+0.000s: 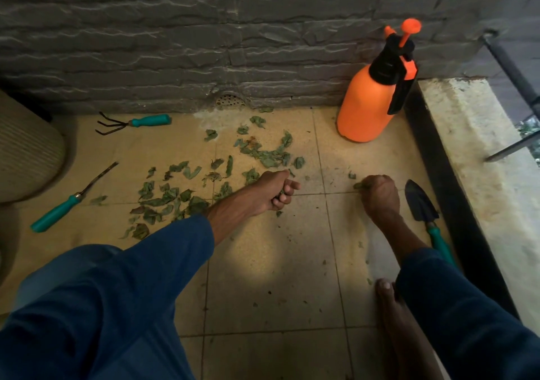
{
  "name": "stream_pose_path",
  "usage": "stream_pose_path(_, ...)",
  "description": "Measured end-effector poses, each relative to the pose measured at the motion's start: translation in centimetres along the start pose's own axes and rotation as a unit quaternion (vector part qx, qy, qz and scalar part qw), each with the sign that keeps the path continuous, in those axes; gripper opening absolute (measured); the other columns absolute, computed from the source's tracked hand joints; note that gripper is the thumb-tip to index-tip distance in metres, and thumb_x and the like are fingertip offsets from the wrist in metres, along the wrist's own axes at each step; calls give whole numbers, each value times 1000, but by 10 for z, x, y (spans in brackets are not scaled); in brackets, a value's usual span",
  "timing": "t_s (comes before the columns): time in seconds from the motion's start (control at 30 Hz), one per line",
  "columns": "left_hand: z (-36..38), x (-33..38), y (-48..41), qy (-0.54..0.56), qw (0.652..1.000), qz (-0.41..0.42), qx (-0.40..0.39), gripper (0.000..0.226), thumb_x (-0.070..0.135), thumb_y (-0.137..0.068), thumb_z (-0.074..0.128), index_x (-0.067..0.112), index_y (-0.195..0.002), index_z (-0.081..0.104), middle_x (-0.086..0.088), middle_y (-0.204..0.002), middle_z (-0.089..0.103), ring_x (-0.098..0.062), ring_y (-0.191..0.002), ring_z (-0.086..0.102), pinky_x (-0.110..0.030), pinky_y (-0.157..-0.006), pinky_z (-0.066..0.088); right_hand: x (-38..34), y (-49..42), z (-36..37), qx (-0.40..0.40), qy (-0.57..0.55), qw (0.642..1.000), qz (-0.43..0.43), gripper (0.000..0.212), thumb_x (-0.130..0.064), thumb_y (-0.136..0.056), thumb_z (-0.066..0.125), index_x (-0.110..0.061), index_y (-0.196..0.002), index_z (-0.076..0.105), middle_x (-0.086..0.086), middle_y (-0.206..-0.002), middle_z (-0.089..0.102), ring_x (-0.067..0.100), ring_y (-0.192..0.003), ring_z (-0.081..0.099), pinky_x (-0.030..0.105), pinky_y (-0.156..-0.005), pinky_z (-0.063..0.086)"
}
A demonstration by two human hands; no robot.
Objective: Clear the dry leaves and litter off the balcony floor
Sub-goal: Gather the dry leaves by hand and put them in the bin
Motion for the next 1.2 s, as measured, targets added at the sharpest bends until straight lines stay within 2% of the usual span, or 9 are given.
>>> stream_pose_path(0.13,3,3,-2,-5,1000,0,-1,44,29,-112,32,6,-94,65,6,-57,43,-7,-44,34,-19,-38,22,-3,5,0,3,-22,1000,-6,19,-14,-98,63,-6,-112,72,12,-113,69,24,-98,67,40,-86,58)
stream_pose_path(0.33,8,6,-5,-24,1000,5,-2,44,29,-112,33,5,-94,65,5,-57,43,-8,-43,35,-18,-38,22,-13,-9,-3,-5,-40,999,-13,28,-14,-93,69,-10,-121,69,8,-115,71,20,-96,68,37,-81,59)
stream_pose_path(0.47,7,4,-8,-26,1000,3,-4,44,31,-112,34,5,-97,67,6,-58,43,-7,-43,35,-19,-38,23,-30,-22,-5,-8,-38,998,-41,18,-8,-92,70,-13,-108,74,4,-110,71,12,-91,64,24,-74,51)
stream_pose_path(0.63,2,1,-10,-27,1000,-3,-1,44,32,-112,36,5,-97,67,6,-58,44,-6,-42,36,-18,-36,23,-37,-28,2,-18,4,998,-52,13,-9,-90,72,-11,-103,75,9,-119,58,15,-94,52,25,-73,44)
stream_pose_path(0.73,-1,0,-10,-27,1000,-2,-1,43,32,-112,36,5,-98,67,6,-58,44,-6,-42,36,-18,-37,23,-38,-26,9,-41,-6,998,-49,15,-10,-94,68,-7,-108,72,9,-115,62,13,-91,54,24,-70,43)
stream_pose_path(0.9,-4,-1,-9,-26,1000,-3,2,43,32,-112,36,6,-97,67,6,-58,45,-7,-43,37,-19,-38,24,-42,-16,11,-35,-25,998,-51,14,-8,-95,65,-11,-104,75,6,-107,72,14,-87,63,31,-74,53)
stream_pose_path(1.0,-5,0,-6,-3,1000,-3,2,43,30,-112,36,5,-97,67,5,-60,46,-8,-46,38,-19,-40,26,-54,-10,8,-28,-71,996,-47,9,-12,-91,72,-16,-97,77,2,-98,76,13,-82,69,34,-74,61)
stream_pose_path(1.1,-9,0,-2,26,999,-16,13,42,29,-112,35,6,-97,67,2,-66,49,-9,-51,40,-19,-41,27,-93,1,-3,-36,-192,976,-94,16,-8,-81,83,-8,-96,78,-2,-86,77,5,-72,71,17,-65,57)
stream_pose_path(1.2,-18,3,2,54,998,-26,33,38,24,-112,32,5,-105,65,-2,-74,56,-10,-53,43,-18,-40,31,-140,19,-9,-125,-424,892,-98,35,-11,-70,87,8,-95,72,11,-78,76,22,-72,74,29,-69,62)
Point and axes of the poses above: each hand's wrist, its own y-axis away from the middle knuckle, its own z-axis out of the palm, x = y × z, the point moved 7 cm from there along -y, towards the middle knuckle
